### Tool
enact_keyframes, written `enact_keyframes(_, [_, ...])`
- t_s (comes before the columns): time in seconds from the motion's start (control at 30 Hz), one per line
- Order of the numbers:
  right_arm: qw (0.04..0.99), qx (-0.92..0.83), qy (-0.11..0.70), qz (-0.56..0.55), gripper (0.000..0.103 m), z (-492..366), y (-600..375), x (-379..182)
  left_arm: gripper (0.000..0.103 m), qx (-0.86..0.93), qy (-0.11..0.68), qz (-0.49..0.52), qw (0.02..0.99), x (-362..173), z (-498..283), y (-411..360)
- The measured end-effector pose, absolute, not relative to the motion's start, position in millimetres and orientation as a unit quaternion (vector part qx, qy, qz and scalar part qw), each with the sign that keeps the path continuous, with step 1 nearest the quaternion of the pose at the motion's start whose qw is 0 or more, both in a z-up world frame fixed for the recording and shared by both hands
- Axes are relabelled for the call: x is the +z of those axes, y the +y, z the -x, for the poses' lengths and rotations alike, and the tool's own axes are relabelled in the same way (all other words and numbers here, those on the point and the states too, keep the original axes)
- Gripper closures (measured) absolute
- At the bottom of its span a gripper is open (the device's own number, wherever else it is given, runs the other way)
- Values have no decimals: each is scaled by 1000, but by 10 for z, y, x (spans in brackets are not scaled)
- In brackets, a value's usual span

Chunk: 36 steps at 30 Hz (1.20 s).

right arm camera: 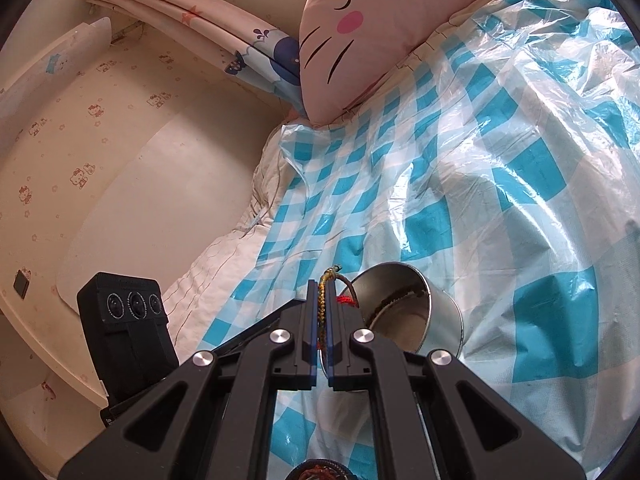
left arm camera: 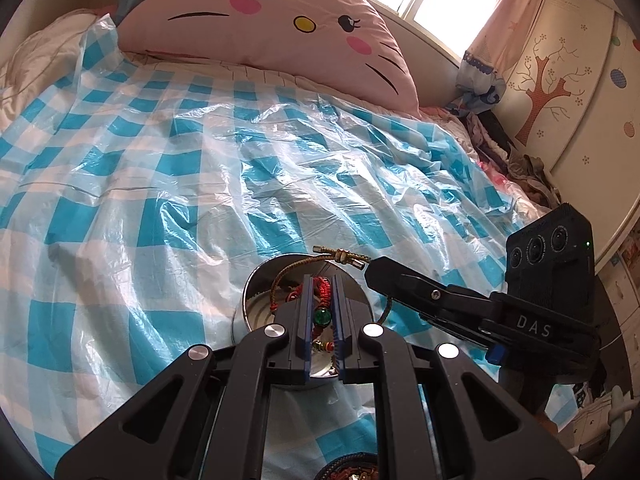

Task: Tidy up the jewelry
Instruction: 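Drop red cord into the tin with left tool while right tool drops the bracelet, then grasp the black braided bracelet from the pile with the right tool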

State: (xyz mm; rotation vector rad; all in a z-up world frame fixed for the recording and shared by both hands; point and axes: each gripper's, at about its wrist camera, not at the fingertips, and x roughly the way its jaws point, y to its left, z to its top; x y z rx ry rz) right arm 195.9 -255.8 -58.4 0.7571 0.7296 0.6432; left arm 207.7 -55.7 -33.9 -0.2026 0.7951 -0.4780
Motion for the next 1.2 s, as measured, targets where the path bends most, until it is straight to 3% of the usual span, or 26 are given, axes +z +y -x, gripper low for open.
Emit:
enact_keyframes(0.07, [822,281,366,-333,97,-2010,-2486,-623,94,-209,389,78,894,-382,-2091,-592])
enact_keyframes(0.17, [835,251,376,-314,65,-2022,-2448,-641,84,-191,393,61,897,-405,-2073,-587])
enact_keyframes(0.27, [844,248,364,-307,64,-1962,-2466,-581,64,-174,381,45,907,-356,-2006,-580])
enact_keyframes(0.3, [844,248,361,-309,64,-1940,-2482,-565,62,-172,378,42,909,-337,-1987,-584])
enact_keyframes(0.53, [845,237,354,-324,63,-1724,-2637,-508,59,-164,366,4,916,-225,-1772,-701])
enact_keyframes(0.67, [846,226,351,-332,56,-1563,-2722,-473,57,-162,368,-4,916,-199,-1634,-718])
enact_keyframes(1.03, [864,188,368,-288,50,-958,-2810,-415,55,-124,401,39,907,-343,-1364,-311])
enact_keyframes(1.13, [869,194,388,-239,39,-839,-2719,-410,55,-108,406,57,905,-375,-1328,-192])
enact_keyframes(1.2, [869,212,398,-203,26,-777,-2596,-394,54,-100,410,66,904,-393,-1330,-144])
